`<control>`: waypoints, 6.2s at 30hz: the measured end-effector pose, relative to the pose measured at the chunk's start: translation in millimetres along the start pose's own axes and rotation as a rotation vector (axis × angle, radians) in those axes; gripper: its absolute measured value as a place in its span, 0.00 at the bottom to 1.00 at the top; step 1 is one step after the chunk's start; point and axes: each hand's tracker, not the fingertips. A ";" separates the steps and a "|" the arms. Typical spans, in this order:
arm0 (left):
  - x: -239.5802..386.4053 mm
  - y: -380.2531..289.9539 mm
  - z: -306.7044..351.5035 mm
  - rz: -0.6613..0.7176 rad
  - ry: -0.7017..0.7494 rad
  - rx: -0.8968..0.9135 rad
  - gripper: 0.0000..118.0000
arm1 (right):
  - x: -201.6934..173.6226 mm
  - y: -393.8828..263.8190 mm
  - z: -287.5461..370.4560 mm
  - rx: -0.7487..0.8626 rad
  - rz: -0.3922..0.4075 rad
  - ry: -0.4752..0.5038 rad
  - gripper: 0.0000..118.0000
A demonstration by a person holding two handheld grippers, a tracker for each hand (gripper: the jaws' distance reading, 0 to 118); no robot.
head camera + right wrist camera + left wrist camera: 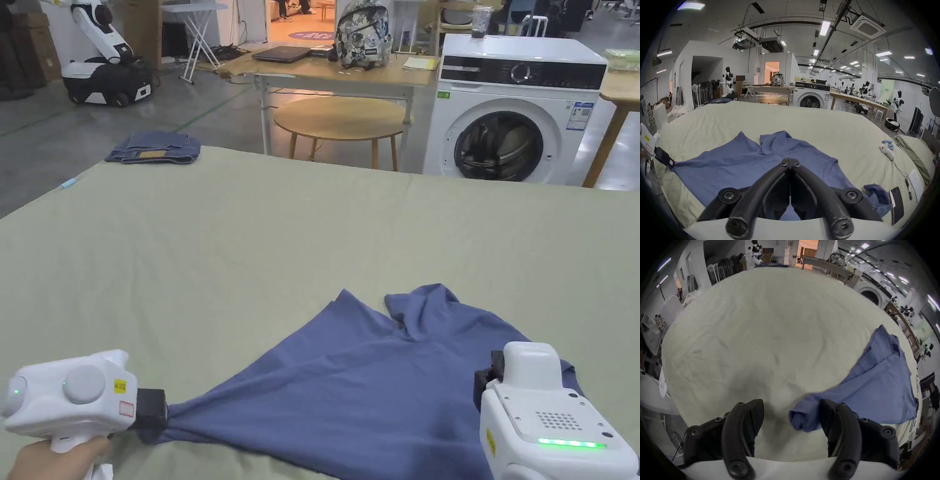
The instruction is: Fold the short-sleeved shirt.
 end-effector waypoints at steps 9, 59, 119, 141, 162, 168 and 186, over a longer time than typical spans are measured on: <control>13.4 2.8 -13.7 -0.114 0.052 0.064 0.00 | 5.7 -5.1 -20.0 -0.052 -0.020 0.014 0.00; 28.0 74.2 70.7 -0.145 -0.159 0.419 0.00 | 121.4 189.6 -113.2 -0.072 0.050 0.032 0.01; 161.0 183.7 192.7 -0.276 -0.243 0.741 0.00 | 188.7 225.3 25.9 0.206 0.035 -0.314 0.01; 48.6 -30.6 154.2 -0.319 -0.261 0.566 0.00 | 164.5 37.3 163.3 -0.006 0.002 -0.240 0.01; 29.9 -95.3 6.5 -0.428 -0.127 0.023 0.00 | 181.4 -134.7 106.3 -0.704 -0.026 -0.098 0.02; 30.0 -88.7 18.9 -0.421 -0.130 0.019 0.05 | 183.7 -135.0 109.6 -0.668 -0.062 -0.121 0.36; 119.1 -55.5 104.8 -0.367 -0.249 0.641 0.27 | 101.1 -13.3 115.8 0.035 -0.105 -0.226 0.46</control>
